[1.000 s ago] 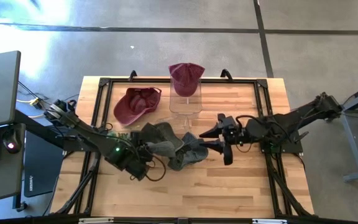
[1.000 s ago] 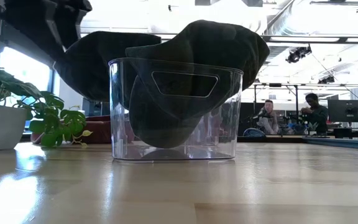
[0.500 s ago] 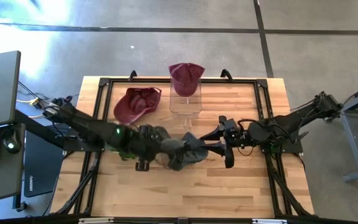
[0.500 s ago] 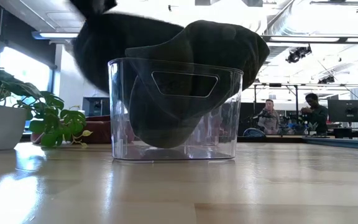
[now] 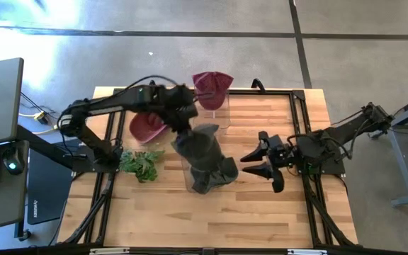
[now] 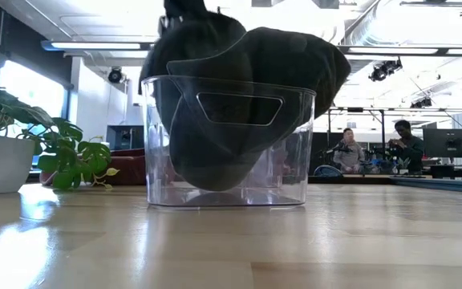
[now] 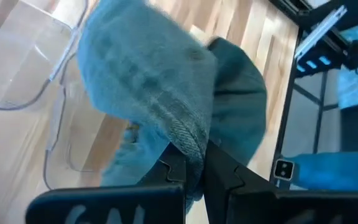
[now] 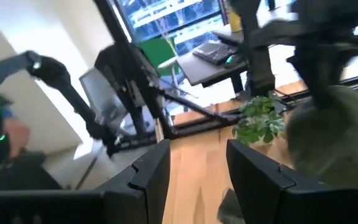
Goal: Pick & Place hat
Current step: Put the black cap into the bottom transparent bin
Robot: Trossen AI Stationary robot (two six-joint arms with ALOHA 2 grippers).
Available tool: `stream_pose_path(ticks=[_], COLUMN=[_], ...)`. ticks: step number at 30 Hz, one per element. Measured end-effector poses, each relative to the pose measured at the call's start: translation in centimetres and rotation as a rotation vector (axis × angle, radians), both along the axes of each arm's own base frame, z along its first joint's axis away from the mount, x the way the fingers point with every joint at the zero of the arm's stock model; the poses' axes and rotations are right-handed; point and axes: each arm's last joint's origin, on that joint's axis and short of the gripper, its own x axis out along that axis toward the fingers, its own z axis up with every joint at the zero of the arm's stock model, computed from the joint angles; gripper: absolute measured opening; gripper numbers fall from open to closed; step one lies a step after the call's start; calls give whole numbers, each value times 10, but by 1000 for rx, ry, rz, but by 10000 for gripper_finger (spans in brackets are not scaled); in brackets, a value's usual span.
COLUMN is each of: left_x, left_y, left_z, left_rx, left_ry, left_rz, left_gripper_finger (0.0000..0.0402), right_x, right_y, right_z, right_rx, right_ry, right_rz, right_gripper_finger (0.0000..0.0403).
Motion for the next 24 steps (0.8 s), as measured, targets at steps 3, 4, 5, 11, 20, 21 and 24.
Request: stream_pose_path(ticks=[3, 4, 5, 11, 20, 21, 24], left_x=[7, 9, 10, 2, -16, -16, -5], left_y=[17, 20, 23, 38, 46, 46, 47], left_z=[-11, -13, -16, -20, 14, 15, 4], left_rx=[-12, -14, -19, -65, -52, -56, -65], left_ry=[20, 22, 29, 124, 145, 143, 186], left_rz=[-22, -32, -32, 42, 124, 125, 114], left_gripper_finger=[7, 7, 7, 6, 6, 6, 6], right_x=[-4, -5, -5, -7, -6, -6, -6], right_y=[6, 7, 8, 7, 6, 5, 5], right_z=[-6, -9, -12, -20, -18, -18, -16], right_rx=[-46, -52, -46, -9, -14, -13, -5], right_ry=[57, 87, 121, 213, 184, 184, 169], right_rz=[77, 110, 136, 124, 62, 56, 48], right_gripper_finger=[153, 153, 153, 153, 153, 153, 154])
